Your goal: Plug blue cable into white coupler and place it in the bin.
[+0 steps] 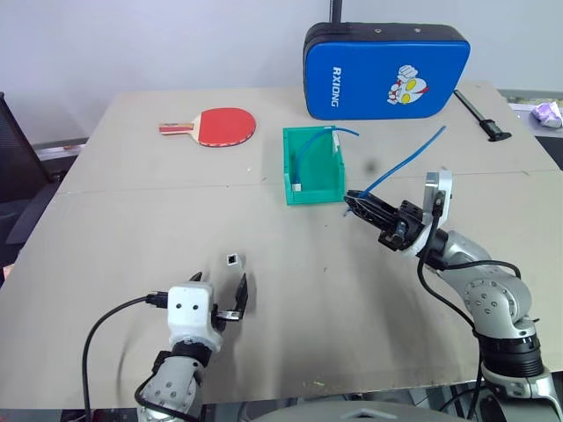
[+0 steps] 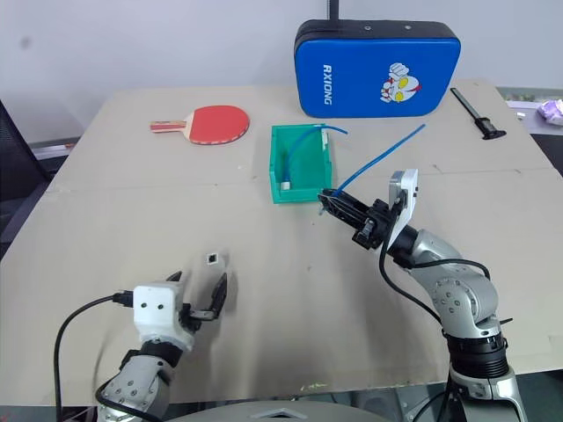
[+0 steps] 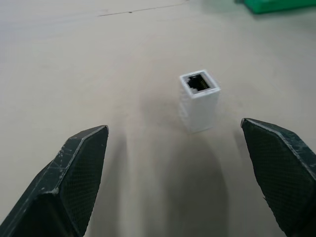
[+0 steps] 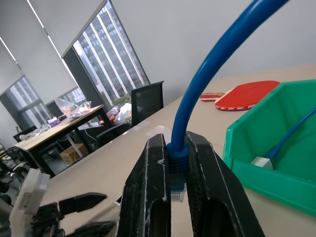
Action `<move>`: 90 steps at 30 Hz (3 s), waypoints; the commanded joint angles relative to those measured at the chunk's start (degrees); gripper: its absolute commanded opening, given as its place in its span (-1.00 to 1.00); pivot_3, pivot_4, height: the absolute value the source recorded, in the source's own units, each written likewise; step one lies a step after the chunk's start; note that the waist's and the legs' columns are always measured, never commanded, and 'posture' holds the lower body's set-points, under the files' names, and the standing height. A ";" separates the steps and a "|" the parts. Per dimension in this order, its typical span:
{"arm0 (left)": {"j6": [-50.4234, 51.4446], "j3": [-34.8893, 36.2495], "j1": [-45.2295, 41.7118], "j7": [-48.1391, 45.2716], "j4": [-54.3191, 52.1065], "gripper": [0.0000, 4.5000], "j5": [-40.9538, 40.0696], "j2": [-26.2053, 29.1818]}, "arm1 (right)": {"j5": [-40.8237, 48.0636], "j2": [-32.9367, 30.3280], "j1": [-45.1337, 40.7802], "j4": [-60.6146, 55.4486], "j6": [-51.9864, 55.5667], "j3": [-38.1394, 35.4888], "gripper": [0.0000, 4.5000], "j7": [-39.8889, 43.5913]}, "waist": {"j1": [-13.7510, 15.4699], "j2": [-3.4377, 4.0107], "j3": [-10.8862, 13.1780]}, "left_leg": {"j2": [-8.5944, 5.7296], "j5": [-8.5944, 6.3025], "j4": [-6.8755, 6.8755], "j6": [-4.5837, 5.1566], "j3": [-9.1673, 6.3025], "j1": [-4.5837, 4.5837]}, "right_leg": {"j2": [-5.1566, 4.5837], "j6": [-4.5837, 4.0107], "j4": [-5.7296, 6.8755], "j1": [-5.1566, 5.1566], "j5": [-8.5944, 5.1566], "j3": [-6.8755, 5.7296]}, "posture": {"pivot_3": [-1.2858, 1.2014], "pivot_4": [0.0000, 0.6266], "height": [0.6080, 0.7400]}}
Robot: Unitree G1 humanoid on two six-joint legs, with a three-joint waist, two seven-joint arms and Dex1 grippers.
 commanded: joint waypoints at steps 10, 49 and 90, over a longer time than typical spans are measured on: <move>-7.22 -3.61 -8.14 5.85 12.59 0.96 3.58 -5.61 | 2.24 -0.01 -0.54 -4.00 0.66 -2.44 -1.00 -2.85 | 0.22 0.10 -0.06 | 0.00 0.03 -0.01 -0.06 0.09 -0.02 | -0.03 0.04 -0.12 0.01 0.03 0.08 | 0.03 -0.52 1.00; -2.65 -12.89 -44.02 -2.21 16.84 -0.85 4.92 -2.00 | -37.19 8.04 -19.58 9.92 -21.21 19.38 -1.00 -9.77 | -0.68 0.27 -0.33 | 0.15 0.40 -0.12 -0.65 0.04 -0.24 | 0.05 -0.22 -0.16 -0.34 0.36 -0.59 | 0.03 -0.52 1.00; -2.95 -14.58 -41.08 -1.61 15.52 -0.85 7.12 -1.52 | -48.39 9.92 -16.23 16.05 -18.91 21.93 -1.00 -7.32 | -1.66 0.27 -0.33 | 0.21 0.41 -0.09 -0.67 0.10 -0.15 | 0.09 -0.30 -0.01 -0.34 0.41 -0.56 | 0.03 -0.52 1.00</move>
